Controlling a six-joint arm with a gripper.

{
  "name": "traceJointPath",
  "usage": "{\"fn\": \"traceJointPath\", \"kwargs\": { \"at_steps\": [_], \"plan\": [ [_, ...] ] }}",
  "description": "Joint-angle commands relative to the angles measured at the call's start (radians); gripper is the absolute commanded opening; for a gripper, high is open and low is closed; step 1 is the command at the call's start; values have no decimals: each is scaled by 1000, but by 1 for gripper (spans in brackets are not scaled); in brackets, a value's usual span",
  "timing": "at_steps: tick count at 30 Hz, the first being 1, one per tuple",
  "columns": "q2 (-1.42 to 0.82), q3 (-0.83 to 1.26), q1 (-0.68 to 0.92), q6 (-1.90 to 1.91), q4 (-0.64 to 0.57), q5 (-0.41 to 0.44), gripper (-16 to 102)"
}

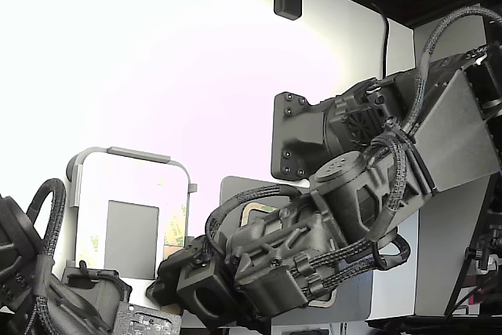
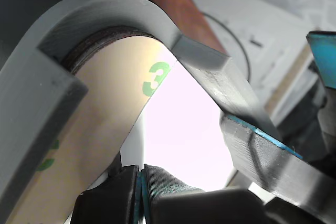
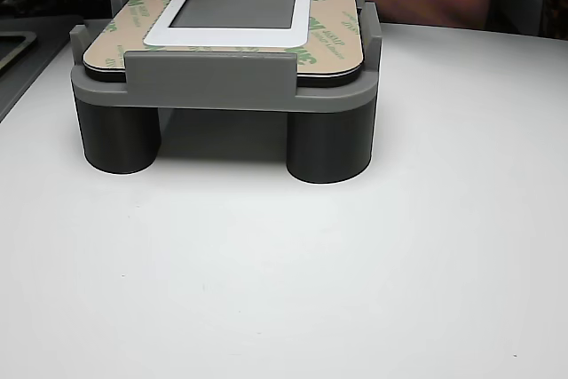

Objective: Peel off protective film from adhesive tape.

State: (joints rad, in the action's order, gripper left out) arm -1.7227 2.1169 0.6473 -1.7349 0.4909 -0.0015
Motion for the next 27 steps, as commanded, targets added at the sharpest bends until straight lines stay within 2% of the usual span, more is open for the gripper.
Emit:
{"fn": "traceJointPath", "kwargs": {
  "at_steps": [1,27],
  "plan": [
    [-31,-18,-3,0,3,-2,-9],
    [23,-81,35,20,11,28,-9]
  ]
}}
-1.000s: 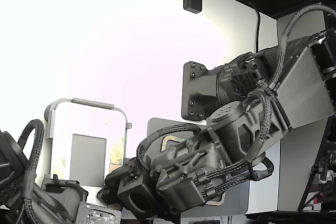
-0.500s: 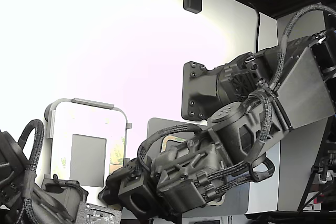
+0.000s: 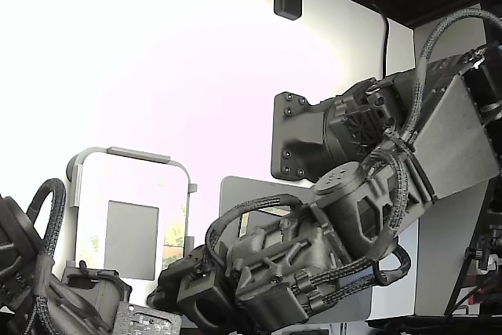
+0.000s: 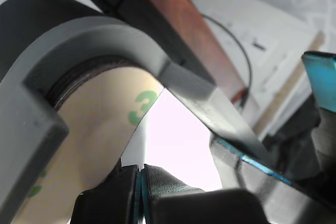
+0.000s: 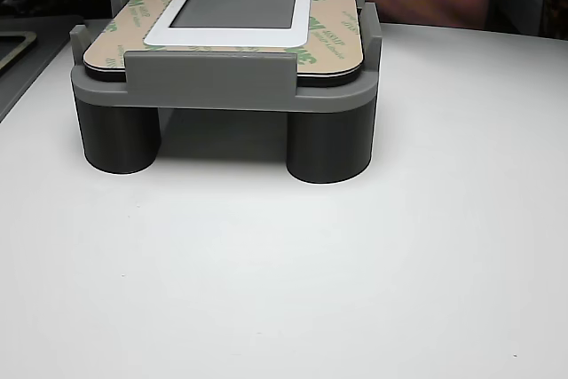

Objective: Peel off protective film from adhesive tape.

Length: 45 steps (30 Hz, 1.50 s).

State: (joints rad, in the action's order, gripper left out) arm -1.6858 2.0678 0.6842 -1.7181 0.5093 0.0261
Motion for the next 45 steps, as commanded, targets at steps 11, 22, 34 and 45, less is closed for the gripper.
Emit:
{"fn": "traceJointPath", "kwargs": {
  "at_steps": [11,22,34,45],
  "plan": [
    [-2,-41,12,14,-12,11,-9],
    [12,-63,15,17,-3,11,-9],
    [26,-86,37,28,12,32,-9],
    [28,-109,38,26,44,37,-9]
  ]
}}
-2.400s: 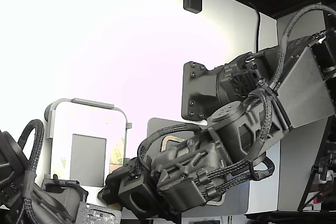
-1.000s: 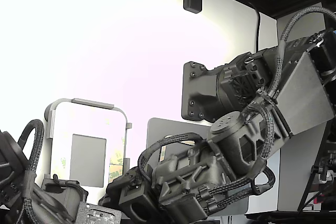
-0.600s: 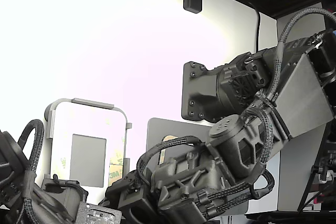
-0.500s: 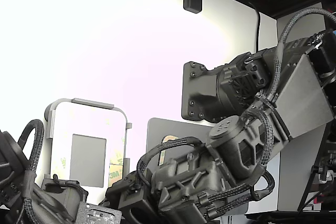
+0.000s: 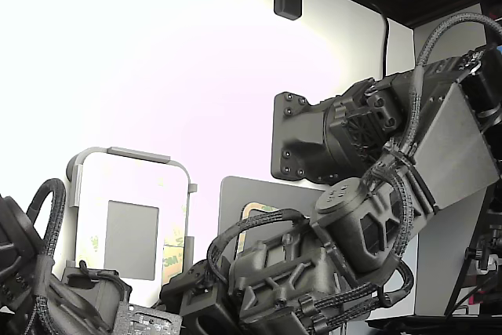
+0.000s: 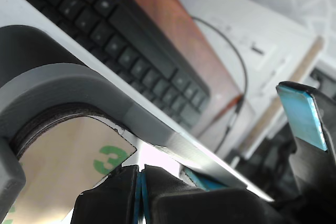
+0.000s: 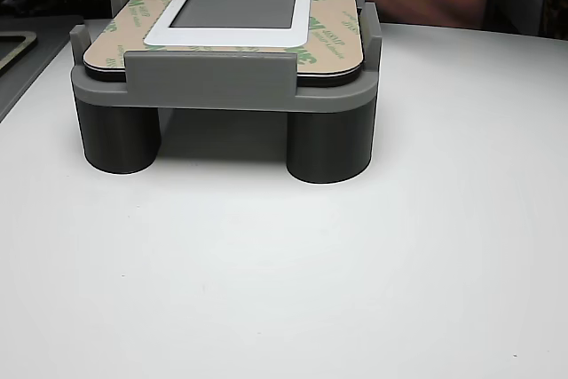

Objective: Peel off protective film from adhesive tape.

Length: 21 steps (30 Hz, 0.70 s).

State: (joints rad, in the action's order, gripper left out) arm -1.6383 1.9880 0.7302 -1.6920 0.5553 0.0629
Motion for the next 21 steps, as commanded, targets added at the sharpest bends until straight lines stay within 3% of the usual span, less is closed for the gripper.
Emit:
{"fn": "traceJointPath", "kwargs": {
  "at_steps": [1,21],
  "plan": [
    [-20,-28,-8,0,-3,0,-9],
    [-32,-3,-46,-38,-12,-29,-9]
  ]
}}
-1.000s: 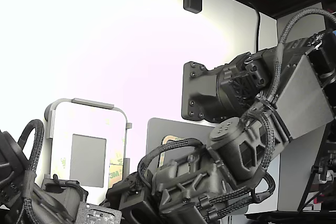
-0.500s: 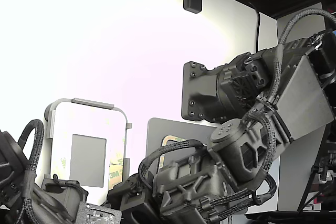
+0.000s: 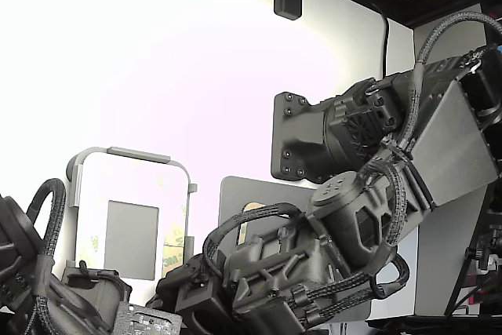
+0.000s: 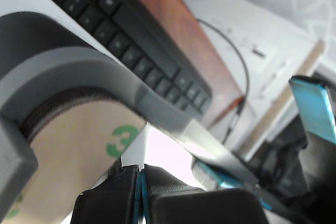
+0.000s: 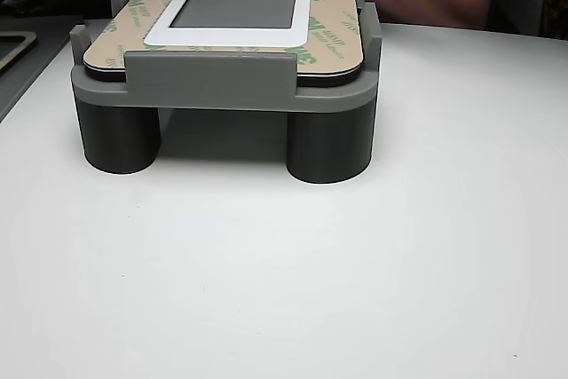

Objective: Peel off protective film from adhesive tape.

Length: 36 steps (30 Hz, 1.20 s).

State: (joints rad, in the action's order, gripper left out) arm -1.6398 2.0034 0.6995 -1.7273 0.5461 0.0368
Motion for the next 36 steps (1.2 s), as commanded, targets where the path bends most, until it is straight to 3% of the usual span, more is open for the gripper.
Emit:
{"fn": "traceJointPath", "kwargs": {
  "at_steps": [1,36],
  "plan": [
    [-32,-17,-17,-3,-3,-3,-9],
    [-67,-14,-23,-6,40,-5,-9]
  ]
}}
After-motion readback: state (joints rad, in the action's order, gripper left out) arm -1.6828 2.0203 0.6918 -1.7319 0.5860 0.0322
